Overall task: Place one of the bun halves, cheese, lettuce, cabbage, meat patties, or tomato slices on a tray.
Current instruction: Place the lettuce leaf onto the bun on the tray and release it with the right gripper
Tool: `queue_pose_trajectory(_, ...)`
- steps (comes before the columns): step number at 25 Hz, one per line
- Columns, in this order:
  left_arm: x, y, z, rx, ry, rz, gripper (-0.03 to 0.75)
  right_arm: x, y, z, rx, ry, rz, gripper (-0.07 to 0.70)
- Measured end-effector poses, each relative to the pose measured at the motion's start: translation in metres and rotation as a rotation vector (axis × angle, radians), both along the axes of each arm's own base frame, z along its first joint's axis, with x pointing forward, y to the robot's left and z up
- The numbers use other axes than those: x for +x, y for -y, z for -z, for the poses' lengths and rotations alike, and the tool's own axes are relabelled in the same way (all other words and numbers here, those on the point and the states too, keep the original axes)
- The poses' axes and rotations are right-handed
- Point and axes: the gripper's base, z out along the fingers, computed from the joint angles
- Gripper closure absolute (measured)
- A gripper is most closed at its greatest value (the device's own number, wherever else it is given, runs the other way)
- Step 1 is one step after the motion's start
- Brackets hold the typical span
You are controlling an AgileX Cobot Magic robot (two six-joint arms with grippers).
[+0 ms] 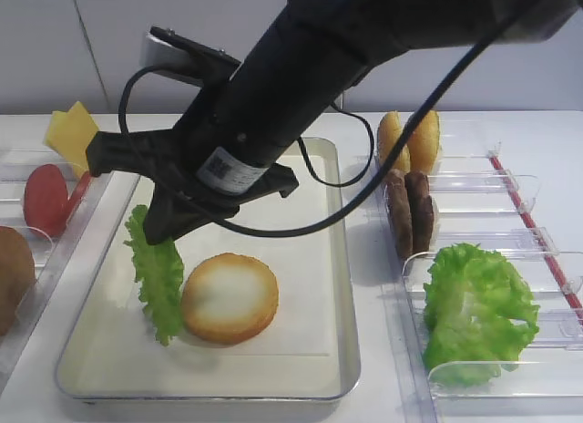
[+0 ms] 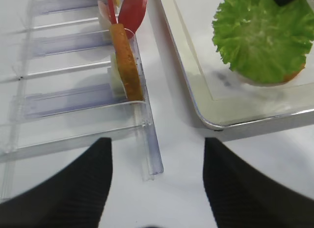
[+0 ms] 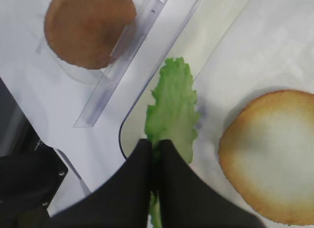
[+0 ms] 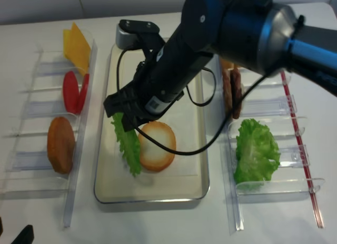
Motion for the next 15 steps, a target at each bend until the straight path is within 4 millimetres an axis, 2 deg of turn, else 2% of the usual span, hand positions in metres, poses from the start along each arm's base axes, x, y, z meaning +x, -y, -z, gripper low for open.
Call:
queue_pose_trajectory(8, 0.000, 0.000, 0.000, 0.000, 0.000, 0.000, 0.297, 0.009, -0.006, 0.031, -0.056, -0.053, 0.025, 0.580)
queue_pose_trajectory(15, 0.000, 0.000, 0.000, 0.000, 0.000, 0.000, 0.297, 0.013, 0.000, 0.037, -0.161, -0.015, 0.028, 0.580)
